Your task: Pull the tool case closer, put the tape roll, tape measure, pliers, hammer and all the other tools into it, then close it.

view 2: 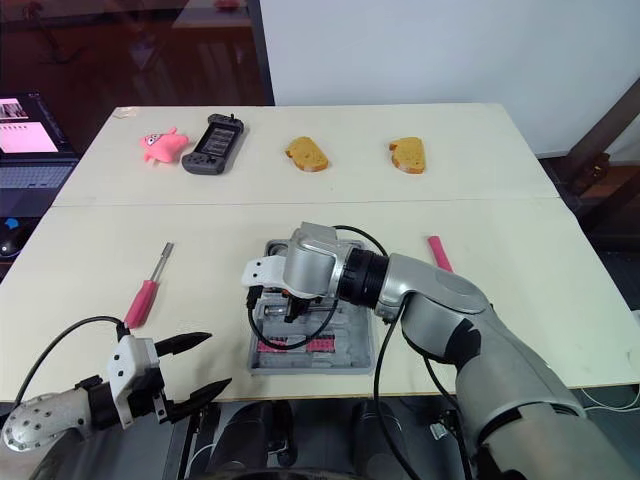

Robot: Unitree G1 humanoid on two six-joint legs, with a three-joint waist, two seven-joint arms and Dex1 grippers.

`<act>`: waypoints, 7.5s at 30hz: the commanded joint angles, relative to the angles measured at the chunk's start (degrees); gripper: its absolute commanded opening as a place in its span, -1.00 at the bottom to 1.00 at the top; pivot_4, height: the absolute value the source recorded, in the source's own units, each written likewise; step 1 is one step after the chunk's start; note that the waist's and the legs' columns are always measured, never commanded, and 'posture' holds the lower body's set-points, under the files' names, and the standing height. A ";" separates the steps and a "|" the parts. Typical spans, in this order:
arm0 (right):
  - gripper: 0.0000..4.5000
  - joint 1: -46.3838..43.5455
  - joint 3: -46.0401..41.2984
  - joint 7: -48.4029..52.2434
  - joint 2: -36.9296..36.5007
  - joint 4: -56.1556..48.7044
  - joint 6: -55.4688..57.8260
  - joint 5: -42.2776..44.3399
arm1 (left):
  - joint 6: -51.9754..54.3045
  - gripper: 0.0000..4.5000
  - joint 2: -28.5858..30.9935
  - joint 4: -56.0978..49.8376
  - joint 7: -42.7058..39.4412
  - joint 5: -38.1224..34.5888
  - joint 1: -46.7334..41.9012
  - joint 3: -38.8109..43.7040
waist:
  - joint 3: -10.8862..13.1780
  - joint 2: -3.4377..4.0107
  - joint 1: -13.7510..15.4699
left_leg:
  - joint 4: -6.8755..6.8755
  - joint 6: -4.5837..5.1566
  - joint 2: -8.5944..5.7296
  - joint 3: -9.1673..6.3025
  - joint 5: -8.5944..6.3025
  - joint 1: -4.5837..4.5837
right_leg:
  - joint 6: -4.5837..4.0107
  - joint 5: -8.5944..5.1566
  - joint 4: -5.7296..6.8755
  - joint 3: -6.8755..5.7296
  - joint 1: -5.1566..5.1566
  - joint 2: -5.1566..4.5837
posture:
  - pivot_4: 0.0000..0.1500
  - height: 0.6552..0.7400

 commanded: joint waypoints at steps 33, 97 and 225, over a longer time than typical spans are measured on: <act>0.06 14.97 -25.59 -2.95 -12.30 -26.47 -21.15 2.15 | 0.68 1.00 2.49 0.68 -1.51 -2.78 -2.81 1.12 | -0.03 -0.06 0.22 | -0.02 0.02 -0.02 -0.01 -0.02 -0.01 | 0.02 0.01 -0.08 -0.05 0.11 -0.03 | 1.00 0.50; -0.77 45.62 -56.28 4.43 -17.25 -18.15 -51.18 9.97 | 3.36 1.00 9.15 9.18 -7.44 -9.23 -9.40 11.27 | -0.02 -0.07 0.88 | -0.03 -0.01 -0.03 -0.09 0.02 0.35 | 0.02 -0.02 -0.11 -0.05 0.70 0.05 | 1.00 0.50; -0.99 63.05 -77.86 -28.48 -27.66 -16.49 -15.71 13.14 | 27.06 1.00 18.85 -4.77 -9.96 -19.02 -36.68 -0.15 | -0.02 -0.08 3.05 | 0.07 -0.33 -0.12 -0.30 0.25 0.39 | 0.06 -0.06 -0.17 -0.25 1.03 0.20 | 1.00 0.50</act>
